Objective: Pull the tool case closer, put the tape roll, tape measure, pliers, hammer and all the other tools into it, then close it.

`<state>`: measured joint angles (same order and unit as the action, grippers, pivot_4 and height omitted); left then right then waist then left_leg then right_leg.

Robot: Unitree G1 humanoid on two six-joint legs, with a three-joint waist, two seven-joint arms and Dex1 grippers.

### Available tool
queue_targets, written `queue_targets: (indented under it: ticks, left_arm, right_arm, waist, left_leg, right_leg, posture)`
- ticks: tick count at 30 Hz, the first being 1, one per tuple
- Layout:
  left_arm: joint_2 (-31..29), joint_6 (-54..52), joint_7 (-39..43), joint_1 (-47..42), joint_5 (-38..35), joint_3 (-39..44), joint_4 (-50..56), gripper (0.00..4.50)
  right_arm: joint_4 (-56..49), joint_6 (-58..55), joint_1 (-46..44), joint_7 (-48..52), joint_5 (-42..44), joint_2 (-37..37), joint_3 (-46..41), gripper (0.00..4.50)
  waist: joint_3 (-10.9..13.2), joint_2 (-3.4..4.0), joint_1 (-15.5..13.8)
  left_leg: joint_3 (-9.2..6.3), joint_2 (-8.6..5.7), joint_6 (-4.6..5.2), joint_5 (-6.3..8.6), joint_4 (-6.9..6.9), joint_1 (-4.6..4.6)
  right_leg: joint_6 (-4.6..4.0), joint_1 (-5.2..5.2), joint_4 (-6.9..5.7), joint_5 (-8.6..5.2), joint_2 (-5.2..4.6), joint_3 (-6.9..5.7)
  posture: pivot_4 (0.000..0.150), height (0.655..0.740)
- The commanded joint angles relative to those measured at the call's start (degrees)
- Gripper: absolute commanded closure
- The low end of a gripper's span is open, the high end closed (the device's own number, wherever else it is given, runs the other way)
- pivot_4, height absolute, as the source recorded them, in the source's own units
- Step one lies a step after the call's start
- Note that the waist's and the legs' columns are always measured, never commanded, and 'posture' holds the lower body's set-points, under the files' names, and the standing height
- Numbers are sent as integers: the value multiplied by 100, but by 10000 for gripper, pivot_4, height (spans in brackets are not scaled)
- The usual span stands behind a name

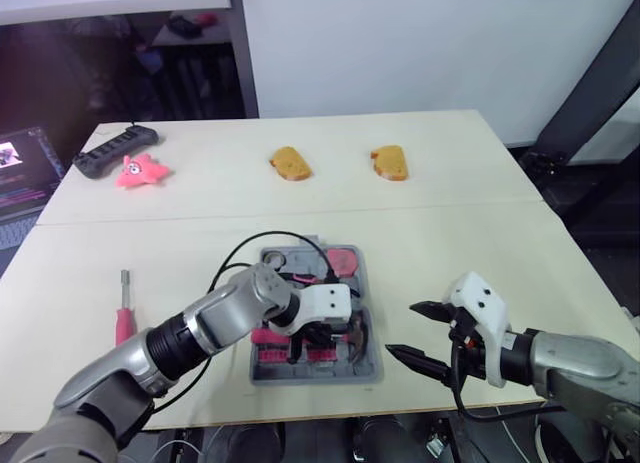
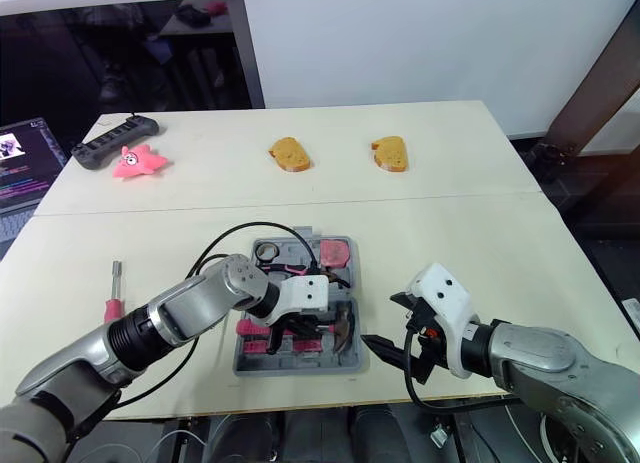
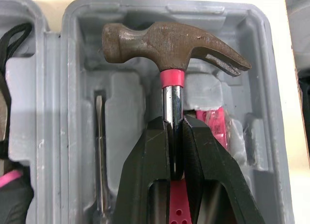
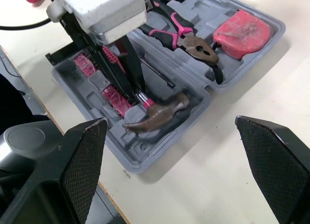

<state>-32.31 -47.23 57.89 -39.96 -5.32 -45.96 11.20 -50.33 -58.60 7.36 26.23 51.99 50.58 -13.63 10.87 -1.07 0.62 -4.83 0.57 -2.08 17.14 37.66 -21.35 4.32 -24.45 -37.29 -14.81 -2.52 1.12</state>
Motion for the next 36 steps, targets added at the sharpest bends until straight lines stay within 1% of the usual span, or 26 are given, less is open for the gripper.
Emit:
queue_targets:
  ticks: [1, 2, 3, 5, 6, 10, 15, 16, 18, 21, 22, 25, 28, 32, 36]
  left_arm:
    - [54, 272, -38, 18, 193, 114, -70, 40043]
    - [59, 324, -36, 12, 223, 126, -94, 35323]
    - [65, 344, -17, 11, 231, 146, -101, 31951]
    - [124, 282, -49, 23, 162, 329, -16, 21478]
    - [93, 222, -18, 17, 100, 438, 100, 17292]
    - [-191, 26, 202, 84, -103, 769, 538, 17292]
    - [-475, -16, 339, 357, -341, 1166, 803, 17292]
    - [-485, -19, 335, 430, -422, 1293, 820, 19512]
    - [-490, -18, 333, 526, -524, 1450, 825, 25874]
    - [-571, 193, 389, 696, -596, 1620, 716, 41245]
    - [-589, 339, 410, 783, -628, 1693, 611, 44389]
    - [-453, 752, 434, 996, -683, 1797, 253, 44389]
    - [-246, 856, 403, 1135, -817, 1917, 94, 44389]
    - [-156, 1306, 313, 1272, -560, 1849, -296, 44389]
    - [-197, 1585, 352, 1392, -360, 1715, -490, 44389]
  right_arm:
    - [-94, 101, -71, 14, 24, 15, -34, 0]
    - [-90, 101, -78, 14, 28, 11, -32, 0]
    - [-87, 104, -85, 18, 44, 1, -33, 0]
    - [-84, 98, -95, 27, 97, -14, -56, 0]
    - [-77, 93, -98, 34, 121, -16, -70, 0]
    - [-62, 84, -113, 53, 150, 10, -61, 0]
    - [-58, 81, -175, 1, 174, -21, -12, 0]
    - [-60, 82, -184, -16, 178, -32, -1, 0]
    - [-66, 84, -187, -43, 180, -48, 14, 0]
    - [-80, 89, -169, -86, 181, -75, 31, 0]
    - [-84, 96, -152, -106, 175, -88, 36, 0]
    - [-83, 128, -120, -162, 124, -135, 81, 0]
    - [-86, 135, -114, -200, 99, -163, 115, 0]
    - [-95, 139, -87, -236, 103, -175, 103, 0]
    - [-118, 129, -41, -260, 117, -166, 79, 0]
  waist:
    - [0, 0, -1]
    - [0, 0, -1]
    - [0, 1, -1]
    - [-1, 2, -2]
    - [-1, 2, -4]
    - [-1, 3, -1]
    - [-2, 4, 6]
    - [-2, 4, 5]
    - [-2, 4, 1]
    - [-2, 4, -4]
    - [-2, 4, -1]
    - [-3, 4, -2]
    - [-2, 4, -6]
    - [-3, 5, -5]
    - [-3, 6, 0]
  left_leg:
    - [0, 0, 1, 0, 2, 0]
    - [0, 0, 2, 1, 5, -1]
    - [0, 0, 3, 2, 8, -2]
    - [0, 0, 11, 6, 20, -3]
    - [0, 0, 14, 8, 25, -3]
    - [0, 0, 15, 9, 34, -4]
    - [0, 0, 26, 15, 34, -3]
    - [1, 1, 26, 15, 34, -3]
    - [0, 1, 26, 15, 34, -3]
    - [1, 1, 26, 15, 34, -4]
    - [1, 1, 26, 15, 35, -4]
    - [1, 1, 26, 15, 35, -3]
    - [2, 1, 26, 15, 35, -4]
    - [2, 0, 26, 15, 36, -3]
    - [2, 1, 27, 15, 36, -3]
  right_leg:
    - [0, 0, -1, 0, 0, 0]
    - [0, 0, -2, 0, 0, 0]
    - [0, 0, -3, 0, 0, 0]
    - [1, 3, -5, 0, 0, 0]
    - [2, 6, -6, 1, 0, 0]
    - [8, 9, -6, 5, 0, 0]
    - [8, 9, -7, 5, 1, 1]
    - [8, 9, -7, 5, 1, 1]
    - [8, 9, -7, 5, 1, 0]
    - [9, 9, -7, 5, 0, 0]
    - [9, 9, -6, 5, -1, 1]
    - [8, 9, -7, 5, 0, 0]
    - [8, 9, -7, 5, -1, 1]
    - [8, 9, -7, 5, -1, 1]
    - [8, 9, -7, 6, 0, 1]
  posture:
    - [1500, 7400]
    - [1500, 7400]
    - [1500, 7400]
    - [1500, 7400]
    - [1500, 7400]
    - [1500, 7400]
    - [1500, 7400]
    - [1500, 7400]
    - [1500, 7400]
    - [1500, 7400]
    - [1500, 7400]
    - [1500, 7400]
    - [1500, 7400]
    - [1500, 7400]
    - [1500, 7400]
